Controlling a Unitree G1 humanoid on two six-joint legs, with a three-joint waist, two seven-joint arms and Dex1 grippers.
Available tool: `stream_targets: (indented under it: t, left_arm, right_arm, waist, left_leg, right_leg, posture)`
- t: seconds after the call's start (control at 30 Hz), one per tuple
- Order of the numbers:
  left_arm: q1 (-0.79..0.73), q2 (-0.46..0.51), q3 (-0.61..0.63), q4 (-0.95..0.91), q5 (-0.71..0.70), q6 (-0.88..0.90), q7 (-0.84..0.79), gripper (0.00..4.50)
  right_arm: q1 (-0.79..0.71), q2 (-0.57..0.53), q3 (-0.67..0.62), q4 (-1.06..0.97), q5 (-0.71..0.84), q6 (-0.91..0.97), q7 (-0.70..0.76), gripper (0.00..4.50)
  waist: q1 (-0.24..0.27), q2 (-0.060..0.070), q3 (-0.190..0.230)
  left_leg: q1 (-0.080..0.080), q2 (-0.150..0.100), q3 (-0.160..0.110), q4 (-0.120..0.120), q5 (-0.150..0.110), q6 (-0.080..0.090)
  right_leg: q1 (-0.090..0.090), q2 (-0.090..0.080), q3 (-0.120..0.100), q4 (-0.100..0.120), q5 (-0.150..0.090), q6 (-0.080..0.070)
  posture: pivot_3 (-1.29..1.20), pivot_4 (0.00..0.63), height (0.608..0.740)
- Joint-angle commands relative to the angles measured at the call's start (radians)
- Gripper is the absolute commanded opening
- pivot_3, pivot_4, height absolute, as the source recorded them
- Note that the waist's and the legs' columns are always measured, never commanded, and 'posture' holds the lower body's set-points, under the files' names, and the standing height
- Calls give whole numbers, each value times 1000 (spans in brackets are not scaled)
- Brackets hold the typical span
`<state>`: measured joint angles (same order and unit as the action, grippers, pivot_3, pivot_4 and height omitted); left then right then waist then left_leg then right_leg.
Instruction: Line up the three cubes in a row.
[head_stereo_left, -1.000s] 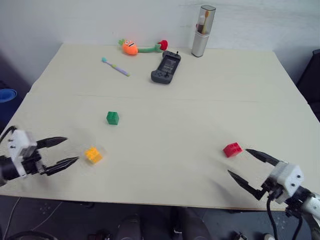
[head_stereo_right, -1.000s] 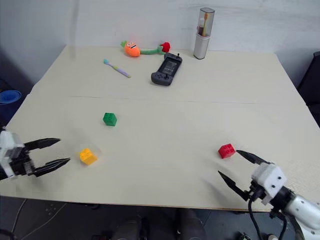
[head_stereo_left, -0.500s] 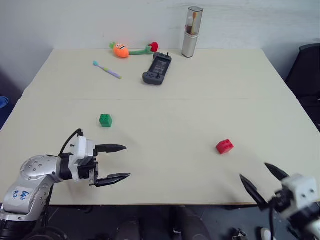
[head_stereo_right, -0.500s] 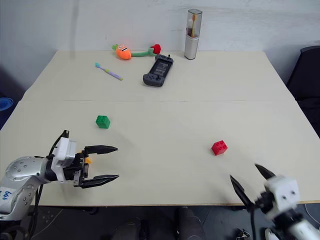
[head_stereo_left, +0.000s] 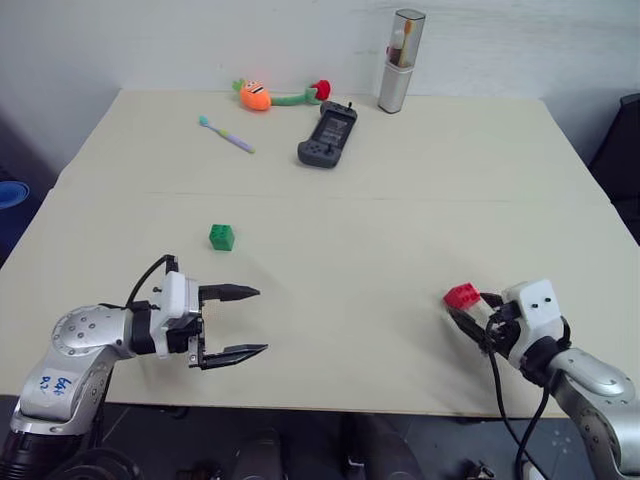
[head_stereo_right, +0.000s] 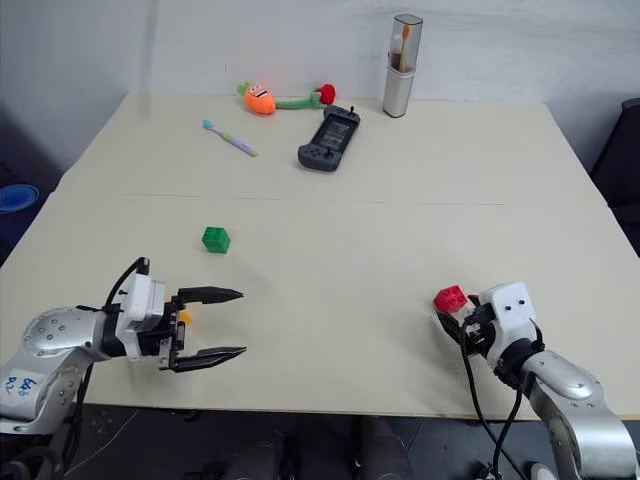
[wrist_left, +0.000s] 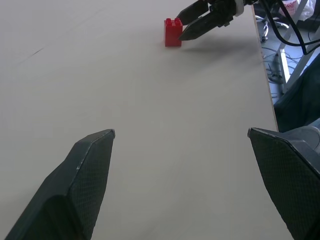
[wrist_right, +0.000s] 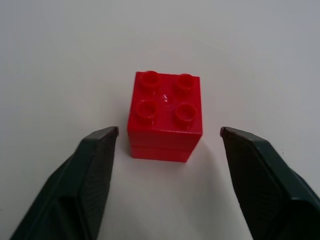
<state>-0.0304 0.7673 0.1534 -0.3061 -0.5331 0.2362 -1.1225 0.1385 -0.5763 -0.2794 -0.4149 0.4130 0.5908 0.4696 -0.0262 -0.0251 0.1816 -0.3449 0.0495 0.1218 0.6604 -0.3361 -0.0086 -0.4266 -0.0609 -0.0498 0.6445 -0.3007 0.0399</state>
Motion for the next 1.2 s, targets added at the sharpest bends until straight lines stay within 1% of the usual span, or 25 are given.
stream_targets:
  t: [0.03, 0.1, 0.2, 0.3, 0.4, 0.47, 0.53, 0.6, 0.67, 0.73, 0.83, 0.93, 0.97, 1.0, 1.03, 1.07, 1.13, 1.17, 1.2]
  left_arm:
    - [-2, 5, 21, -19, 1, -19, 7, 4500]
    - [3, 4, 21, -16, 4, -23, 8, 4500]
    - [7, 5, 19, -13, 9, -29, 9, 4500]
    - [7, 2, 20, -15, 12, -29, 16, 4500]
    - [17, 1, 21, -20, 12, -30, 18, 4500]
    - [20, 3, 22, -21, 12, -30, 18, 4500]
    - [22, 6, 22, -18, 11, -28, 16, 4500]
    - [24, 10, 22, -21, 11, -23, 14, 4500]
    - [31, 14, 28, -35, 5, -12, 18, 4500]
    - [38, 17, 34, -50, 0, -3, 22, 4500]
    - [59, 26, 57, -76, -7, 13, 26, 4500]
    - [77, 38, 93, -91, -15, 26, 32, 4500]
    - [80, 38, 109, -90, -16, 16, 32, 4500]
    - [73, 29, 122, -84, 1, -19, 43, 4500]
    - [61, 18, 136, -80, 4, -33, 61, 4500]
    - [53, 17, 149, -80, 0, -34, 73, 4500]
    - [76, 49, 193, -68, -6, -20, 56, 4500]
    - [113, 70, 244, -41, -8, -16, 34, 4500]
    - [149, 86, 295, -18, -18, 2, 20, 4500]
  right_arm:
    - [-24, -10, -23, 12, 29, -55, 63, 2144]
    - [-34, -26, -28, 22, 49, -90, 129, 1468]
    - [-52, -65, -22, 58, 32, -140, 203, 1433]
    - [-85, -130, 4, 110, 21, -190, 314, 1433]
    - [-135, -190, 67, 153, 13, -329, 507, 1433]
    - [-162, -223, 111, 180, 8, -381, 607, 1433]
    - [-242, -254, 213, 244, -14, -430, 754, 1433]
    - [-320, -256, 290, 316, -38, -472, 848, 1433]
    - [-424, -207, 347, 433, -50, -488, 896, 1433]
    - [-497, -177, 391, 552, -94, -571, 939, 1433]
    - [-580, -139, 424, 703, -142, -640, 963, 1433]
    - [-612, -130, 432, 759, -161, -686, 984, 1433]
    - [-611, -139, 432, 750, -156, -669, 995, 2133]
    - [-609, -149, 431, 741, -158, -679, 1008, 2413]
    - [-608, -155, 426, 734, -164, -707, 1013, 2793]
    - [-606, -159, 411, 715, -149, -696, 1014, 3190]
    - [-595, -164, 354, 649, -91, -664, 994, 3808]
    - [-576, -171, 311, 606, -55, -650, 978, 4226]
    - [-556, -181, 274, 570, -29, -644, 965, 4481]
  waist:
    - [-3, 0, 0]
    - [-3, 0, 0]
    - [-3, 0, 0]
    - [-1, 0, 0]
    - [-3, 0, 0]
    - [-3, 0, 0]
    - [-4, 0, 0]
    - [-6, 0, 0]
    - [-4, 0, 0]
    - [-4, 0, 1]
    - [-1, 0, 1]
    - [-1, 0, 1]
    - [-1, 0, 1]
    - [-1, 0, 1]
    - [-1, 0, 1]
    - [-1, 0, 1]
    - [-1, 0, 1]
    - [-3, 0, 1]
    - [-7, 1, 1]
  left_leg:
    - [0, 0, 0, 0, 0, 0]
    - [0, 1, 0, 0, 0, 0]
    - [0, 1, 0, 0, 0, 0]
    - [0, 0, 0, 0, 0, 0]
    - [0, 0, 0, 0, 0, 0]
    - [0, 1, 0, 0, -1, 1]
    - [0, 1, 0, 0, -1, 1]
    - [1, 1, 1, 1, -1, 1]
    - [1, 1, 0, 1, -1, 1]
    - [0, 1, 0, 2, 0, -1]
    - [0, 2, 0, 3, 1, -2]
    - [-3, 1, 0, 5, 1, -2]
    - [-3, 1, 0, 5, 1, -1]
    - [-3, 1, 0, 5, 1, -1]
    - [-3, 1, -1, 5, 1, -1]
    - [-3, 1, -1, 5, 1, -1]
    - [-3, 1, -1, 5, 1, -1]
    - [-3, 1, -1, 5, 1, -1]
    - [-3, 2, -1, 5, 1, -2]
  right_leg:
    - [0, 0, 0, 0, 0, 0]
    - [0, 1, 0, 0, 0, 0]
    - [0, 1, 0, 1, 0, 0]
    - [0, 1, 0, 0, 0, 0]
    - [0, 1, 0, 0, 0, 0]
    - [0, 2, 0, 0, 0, 0]
    - [0, 2, -1, 0, 0, 0]
    - [0, 1, 0, 1, 0, 0]
    - [0, 1, -1, 1, 0, 0]
    - [0, 1, -1, 1, 0, 0]
    - [0, 1, -2, 1, 0, 0]
    - [-1, 0, -2, 1, 0, 0]
    - [-1, -1, -2, 1, 0, 0]
    - [-1, -1, -2, 1, 0, 0]
    - [-1, -1, -2, 1, 0, 0]
    - [-1, -1, -3, 1, 0, 0]
    - [-1, -1, -3, 1, 0, 0]
    - [-2, -1, -3, 2, 0, 0]
    - [-2, -1, -3, 2, 0, 0]
  posture:
    - [0, 150, 740]
    - [0, 150, 740]
    - [0, 150, 740]
    - [0, 150, 740]
    - [0, 150, 740]
    - [0, 150, 740]
    - [0, 150, 740]
    - [0, 150, 740]
    - [0, 150, 740]
    - [0, 150, 740]
    - [0, 150, 740]
    - [0, 150, 740]
    - [0, 150, 740]
    - [0, 150, 740]
    - [0, 150, 740]
    - [0, 150, 740]
    - [0, 150, 740]
    - [0, 150, 740]
    - [0, 150, 740]
